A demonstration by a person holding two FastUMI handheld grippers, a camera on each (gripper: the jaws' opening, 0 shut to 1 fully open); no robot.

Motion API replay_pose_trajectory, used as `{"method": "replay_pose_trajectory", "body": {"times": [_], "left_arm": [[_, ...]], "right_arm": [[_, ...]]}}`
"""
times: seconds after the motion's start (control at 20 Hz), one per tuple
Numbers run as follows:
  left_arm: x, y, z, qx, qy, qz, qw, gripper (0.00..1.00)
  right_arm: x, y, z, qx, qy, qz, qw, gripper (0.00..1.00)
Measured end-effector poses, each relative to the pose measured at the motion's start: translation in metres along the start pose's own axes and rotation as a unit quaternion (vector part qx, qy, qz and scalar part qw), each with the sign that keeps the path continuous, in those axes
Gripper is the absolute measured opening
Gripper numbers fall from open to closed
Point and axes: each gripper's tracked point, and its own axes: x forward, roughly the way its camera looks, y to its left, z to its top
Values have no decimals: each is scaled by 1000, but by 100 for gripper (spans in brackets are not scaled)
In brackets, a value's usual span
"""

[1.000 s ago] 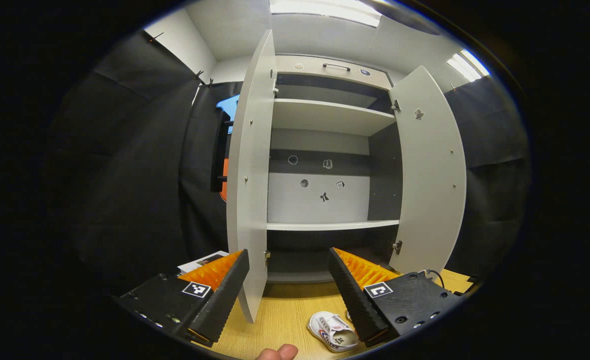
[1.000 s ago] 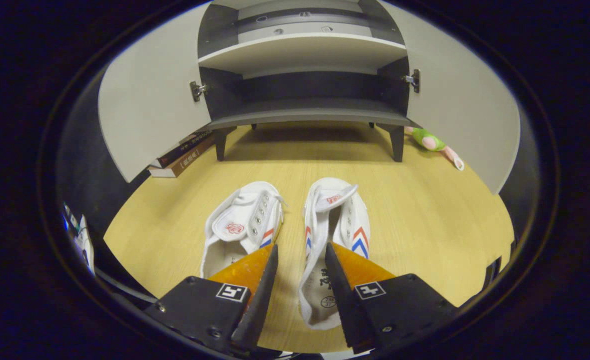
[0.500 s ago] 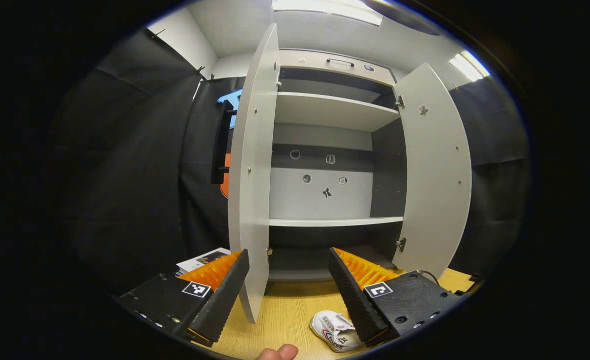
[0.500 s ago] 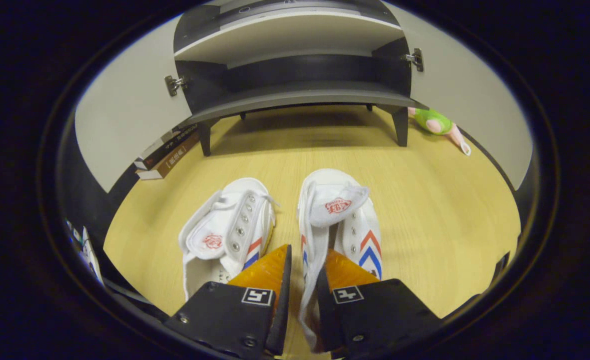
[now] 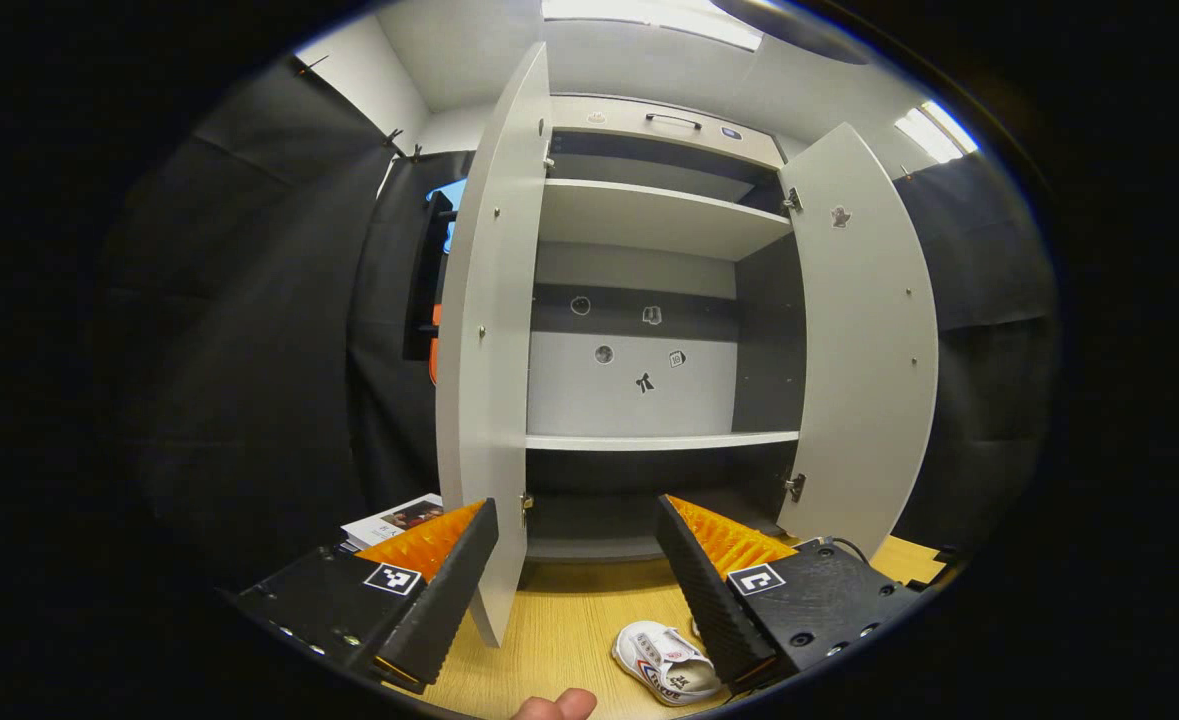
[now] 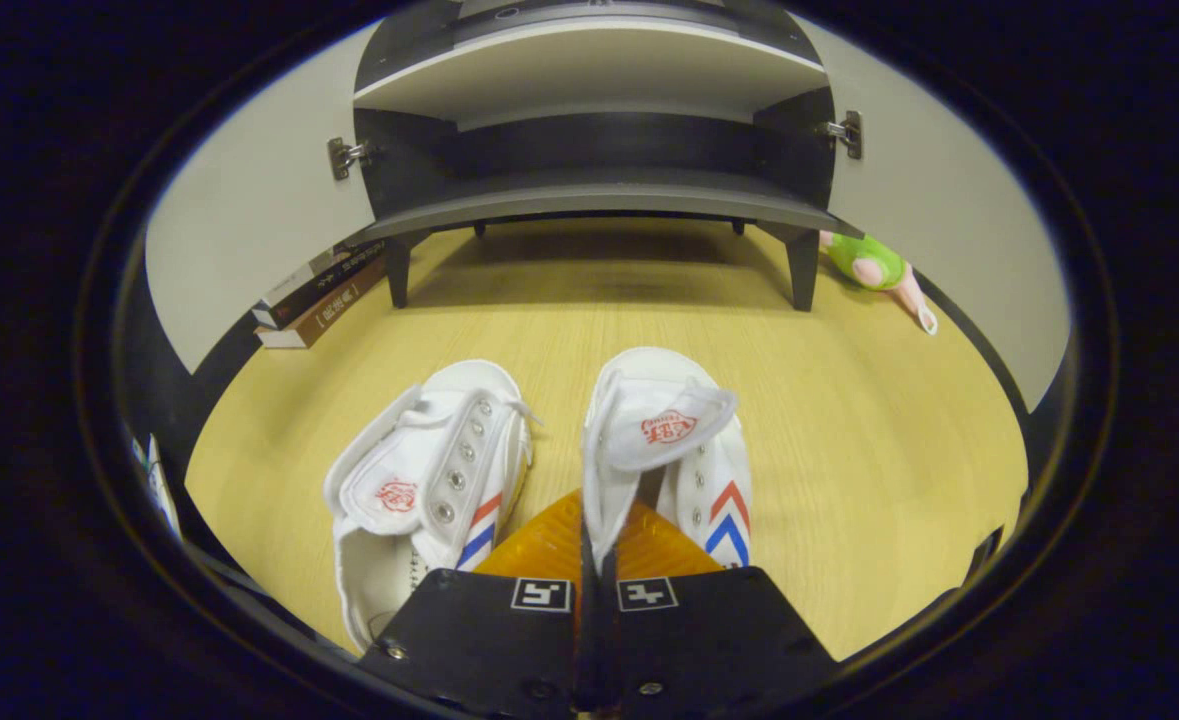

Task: Grab one shoe with the right hand and put it into the shoe cabinet, grab the other shoe with the left hand and put it into the shoe cabinet; then close the right door with the right hand and the left door with the left hand.

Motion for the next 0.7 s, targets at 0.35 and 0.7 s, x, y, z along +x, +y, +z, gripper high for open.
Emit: {"method": "replay_pose_trajectory", "body": {"times": [0.35,0.7], "left_arm": [[-2,-10,2,-2,-6,-6,1000,95],[-7,-22,5,-18,-12,-11,1000,95]], "right_arm": [[-55,-10,52,-50,-87,-18,995,4],[-140,6,156,-102,-165,-1,981,3]]}}
